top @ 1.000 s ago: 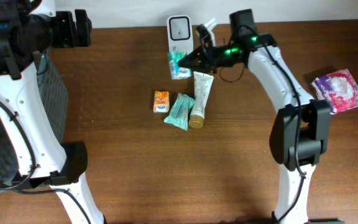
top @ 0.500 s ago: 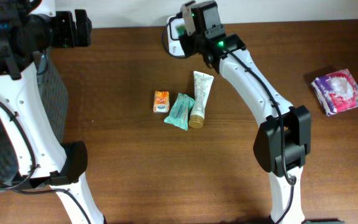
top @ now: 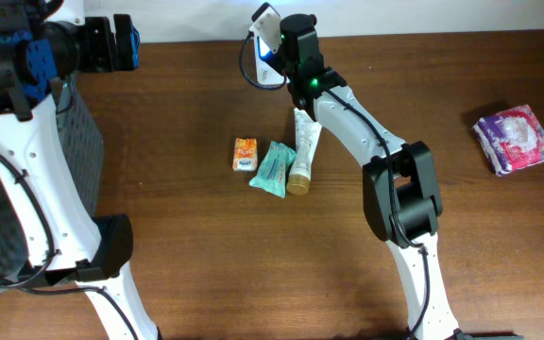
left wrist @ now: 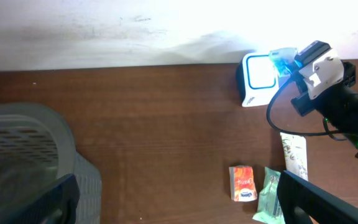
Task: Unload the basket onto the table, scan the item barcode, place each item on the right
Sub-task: 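Hold the green soap bar up to the white scanner, then place the green soap bar beside the pink-purple box at right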
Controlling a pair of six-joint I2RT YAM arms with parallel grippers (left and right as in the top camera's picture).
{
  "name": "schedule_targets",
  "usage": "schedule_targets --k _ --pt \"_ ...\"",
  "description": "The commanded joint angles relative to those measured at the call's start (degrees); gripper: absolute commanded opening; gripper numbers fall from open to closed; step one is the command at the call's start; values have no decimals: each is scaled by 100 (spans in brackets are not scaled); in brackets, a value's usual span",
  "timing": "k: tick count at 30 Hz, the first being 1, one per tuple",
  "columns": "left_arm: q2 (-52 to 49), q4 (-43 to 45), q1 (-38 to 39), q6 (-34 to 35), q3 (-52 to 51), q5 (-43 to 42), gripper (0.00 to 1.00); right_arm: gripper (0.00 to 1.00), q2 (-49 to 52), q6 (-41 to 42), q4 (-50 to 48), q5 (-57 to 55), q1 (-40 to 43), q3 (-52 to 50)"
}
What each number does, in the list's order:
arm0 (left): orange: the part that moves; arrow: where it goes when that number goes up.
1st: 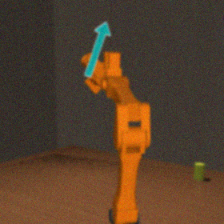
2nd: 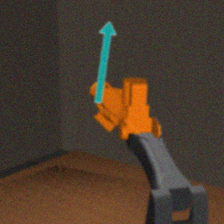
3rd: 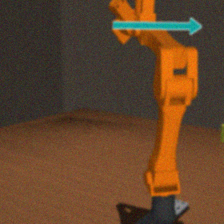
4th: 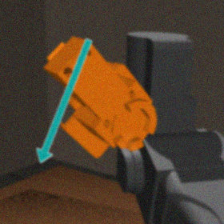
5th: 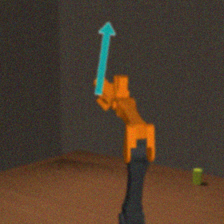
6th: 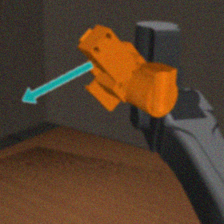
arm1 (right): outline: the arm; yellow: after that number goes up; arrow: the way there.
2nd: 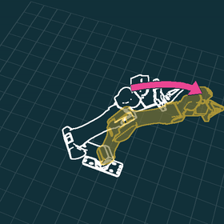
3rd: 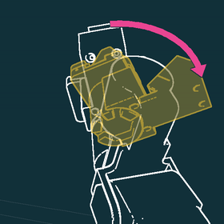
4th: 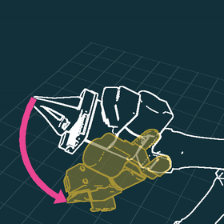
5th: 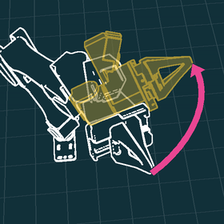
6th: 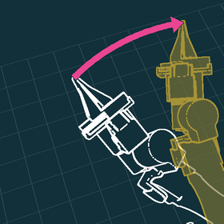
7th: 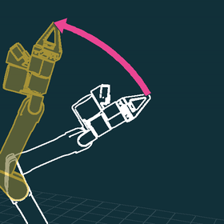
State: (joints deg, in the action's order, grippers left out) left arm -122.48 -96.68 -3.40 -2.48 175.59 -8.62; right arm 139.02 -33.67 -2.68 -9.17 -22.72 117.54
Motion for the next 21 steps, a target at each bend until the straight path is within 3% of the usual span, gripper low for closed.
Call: schedule_targets --k 1,5,9,12,16,19,21 --pt "24 -2 -15 33 -4 -61 99 4 94 -39 -323 -9 0 98" --pt "24 -2 -15 33 -4 -59 99 4 192 83 -42 28 28 98" --pt "24 -2 -15 33 -4 -61 99 4 -33 1388 -144 -1381 50 127" --pt "24 -2 -15 33 -4 -61 99 4 -402 1880 280 -1821 258 131" --pt "24 -2 -15 33 -4 -61 99 4 -944 3040 2479 -2559 1161 131" --pt "24 -2 -15 33 -4 -59 99 4 -1003 3119 4330 -2420 2002 129" --pt "24 -2 -15 33 -4 -59 99 4 -962 3119 5226 -1738 2496 122"
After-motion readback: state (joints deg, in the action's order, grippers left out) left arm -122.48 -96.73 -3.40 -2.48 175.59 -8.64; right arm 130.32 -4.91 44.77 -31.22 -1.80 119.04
